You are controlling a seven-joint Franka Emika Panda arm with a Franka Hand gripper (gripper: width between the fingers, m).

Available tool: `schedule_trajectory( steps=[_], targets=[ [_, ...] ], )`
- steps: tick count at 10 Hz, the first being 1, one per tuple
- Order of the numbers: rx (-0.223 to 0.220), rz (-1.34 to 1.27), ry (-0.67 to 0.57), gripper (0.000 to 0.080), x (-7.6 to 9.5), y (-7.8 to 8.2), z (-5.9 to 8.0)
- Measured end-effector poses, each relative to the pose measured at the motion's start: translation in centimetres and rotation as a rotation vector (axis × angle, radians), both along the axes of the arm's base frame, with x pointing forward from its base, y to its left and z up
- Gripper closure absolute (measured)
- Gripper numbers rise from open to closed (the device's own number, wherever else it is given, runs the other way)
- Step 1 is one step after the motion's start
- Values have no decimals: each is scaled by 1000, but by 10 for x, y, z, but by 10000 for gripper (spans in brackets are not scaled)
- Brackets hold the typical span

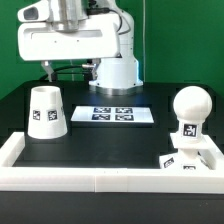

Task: Assemble lamp

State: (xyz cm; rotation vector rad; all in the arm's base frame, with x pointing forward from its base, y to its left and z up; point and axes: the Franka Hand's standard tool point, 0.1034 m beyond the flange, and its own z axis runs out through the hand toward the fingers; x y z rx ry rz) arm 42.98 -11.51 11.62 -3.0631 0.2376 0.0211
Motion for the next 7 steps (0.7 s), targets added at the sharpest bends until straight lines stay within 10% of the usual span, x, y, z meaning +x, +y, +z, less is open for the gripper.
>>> schedule_trajectory(
  steps=[7],
  targets=[
    [-12,52,3,101,-12,-10,-16]
  ],
)
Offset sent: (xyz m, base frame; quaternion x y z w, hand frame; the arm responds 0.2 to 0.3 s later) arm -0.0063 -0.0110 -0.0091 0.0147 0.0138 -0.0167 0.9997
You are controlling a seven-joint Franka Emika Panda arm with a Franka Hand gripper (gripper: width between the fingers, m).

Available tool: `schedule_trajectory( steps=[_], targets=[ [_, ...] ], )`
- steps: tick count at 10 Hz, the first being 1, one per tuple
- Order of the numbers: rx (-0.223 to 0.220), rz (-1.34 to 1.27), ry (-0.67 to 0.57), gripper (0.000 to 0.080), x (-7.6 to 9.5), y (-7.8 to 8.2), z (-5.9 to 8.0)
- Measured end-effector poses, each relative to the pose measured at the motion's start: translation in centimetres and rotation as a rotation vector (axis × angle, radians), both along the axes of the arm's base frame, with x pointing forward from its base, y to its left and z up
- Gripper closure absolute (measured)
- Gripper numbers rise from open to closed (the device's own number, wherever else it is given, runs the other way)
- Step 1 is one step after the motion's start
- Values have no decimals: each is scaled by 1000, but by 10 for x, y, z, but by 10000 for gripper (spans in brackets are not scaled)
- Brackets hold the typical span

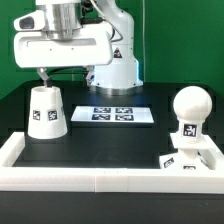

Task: Assemble lamp

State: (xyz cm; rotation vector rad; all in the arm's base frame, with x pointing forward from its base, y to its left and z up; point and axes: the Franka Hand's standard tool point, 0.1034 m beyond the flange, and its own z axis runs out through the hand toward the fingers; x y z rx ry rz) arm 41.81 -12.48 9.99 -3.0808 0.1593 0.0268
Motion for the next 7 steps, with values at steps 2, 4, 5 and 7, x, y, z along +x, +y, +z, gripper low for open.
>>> schedule_trajectory(
  steps=[2,4,5,7],
  targets=[
    [-7,13,0,101,3,-3,-3],
    [-22,15,-4,101,2,-5,-11],
    [-24,16,-1,101,2,-5,-13],
    [-24,16,1,101,1,-5,-14]
  ],
)
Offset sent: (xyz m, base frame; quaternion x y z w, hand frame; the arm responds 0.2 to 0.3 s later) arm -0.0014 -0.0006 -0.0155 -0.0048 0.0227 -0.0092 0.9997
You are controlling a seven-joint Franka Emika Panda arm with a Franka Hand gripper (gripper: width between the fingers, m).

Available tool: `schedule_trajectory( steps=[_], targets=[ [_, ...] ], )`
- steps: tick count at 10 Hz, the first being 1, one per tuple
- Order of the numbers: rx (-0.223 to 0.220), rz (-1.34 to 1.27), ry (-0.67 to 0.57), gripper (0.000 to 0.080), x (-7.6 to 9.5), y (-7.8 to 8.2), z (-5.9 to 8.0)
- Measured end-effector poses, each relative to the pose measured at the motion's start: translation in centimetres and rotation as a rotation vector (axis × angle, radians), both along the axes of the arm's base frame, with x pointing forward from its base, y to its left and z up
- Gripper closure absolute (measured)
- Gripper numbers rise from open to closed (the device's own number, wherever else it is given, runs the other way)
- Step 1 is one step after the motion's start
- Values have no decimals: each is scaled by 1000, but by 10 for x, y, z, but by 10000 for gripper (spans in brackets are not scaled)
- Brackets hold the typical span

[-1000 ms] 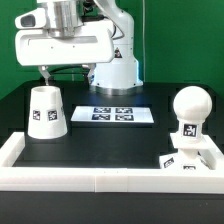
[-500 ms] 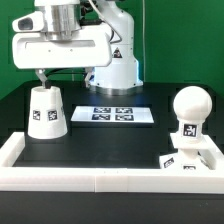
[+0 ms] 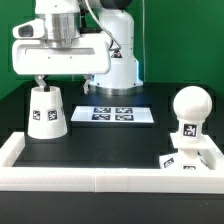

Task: Assemble lamp

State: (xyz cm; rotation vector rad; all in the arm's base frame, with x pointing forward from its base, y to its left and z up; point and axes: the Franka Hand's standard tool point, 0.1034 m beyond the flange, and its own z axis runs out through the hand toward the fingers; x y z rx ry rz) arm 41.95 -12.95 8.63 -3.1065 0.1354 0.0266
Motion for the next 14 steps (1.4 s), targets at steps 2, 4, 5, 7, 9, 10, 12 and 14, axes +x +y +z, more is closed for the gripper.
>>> schedule_trajectory(
  steps=[2,4,5,7,9,10,12,14],
  targets=[
    [0,0,0,238,0,0,0],
    [0,0,0,416,0,0,0],
    [0,0,0,599,0,0,0],
    [0,0,-2,752,1,0,1],
    [0,1,-2,752,1,0,1],
    [0,1,-2,752,1,0,1],
    [8,-11,7,752,1,6,3],
    [47,-41,18,752,11,36,26]
  ],
)
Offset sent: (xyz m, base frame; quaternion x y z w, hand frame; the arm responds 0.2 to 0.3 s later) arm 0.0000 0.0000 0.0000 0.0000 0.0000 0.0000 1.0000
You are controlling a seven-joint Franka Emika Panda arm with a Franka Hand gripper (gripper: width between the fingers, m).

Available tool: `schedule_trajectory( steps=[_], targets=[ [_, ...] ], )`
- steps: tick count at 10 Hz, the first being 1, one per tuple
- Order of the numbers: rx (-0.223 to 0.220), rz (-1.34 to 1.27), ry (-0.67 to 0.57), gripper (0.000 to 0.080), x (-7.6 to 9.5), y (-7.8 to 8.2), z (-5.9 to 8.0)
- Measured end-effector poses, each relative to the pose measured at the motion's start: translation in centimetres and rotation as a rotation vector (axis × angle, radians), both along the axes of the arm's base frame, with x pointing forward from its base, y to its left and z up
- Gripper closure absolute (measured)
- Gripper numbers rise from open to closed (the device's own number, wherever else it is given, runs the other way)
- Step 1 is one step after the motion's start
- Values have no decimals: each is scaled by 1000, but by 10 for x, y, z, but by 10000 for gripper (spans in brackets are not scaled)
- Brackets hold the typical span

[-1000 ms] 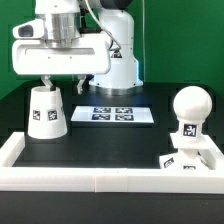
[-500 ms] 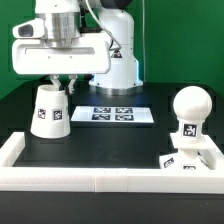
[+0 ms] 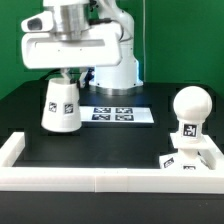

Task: Assemble lamp

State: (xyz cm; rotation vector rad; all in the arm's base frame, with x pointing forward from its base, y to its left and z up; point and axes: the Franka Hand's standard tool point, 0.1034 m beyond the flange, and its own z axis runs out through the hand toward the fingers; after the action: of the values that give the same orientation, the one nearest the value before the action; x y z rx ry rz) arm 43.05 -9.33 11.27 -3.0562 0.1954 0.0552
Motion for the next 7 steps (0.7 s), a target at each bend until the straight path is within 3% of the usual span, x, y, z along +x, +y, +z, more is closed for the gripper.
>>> schedule_trajectory(
  steps=[2,7],
  targets=[
    [29,-26,4,752,14,26,24],
    [44,-143,-60,752,73,86,78]
  ],
)
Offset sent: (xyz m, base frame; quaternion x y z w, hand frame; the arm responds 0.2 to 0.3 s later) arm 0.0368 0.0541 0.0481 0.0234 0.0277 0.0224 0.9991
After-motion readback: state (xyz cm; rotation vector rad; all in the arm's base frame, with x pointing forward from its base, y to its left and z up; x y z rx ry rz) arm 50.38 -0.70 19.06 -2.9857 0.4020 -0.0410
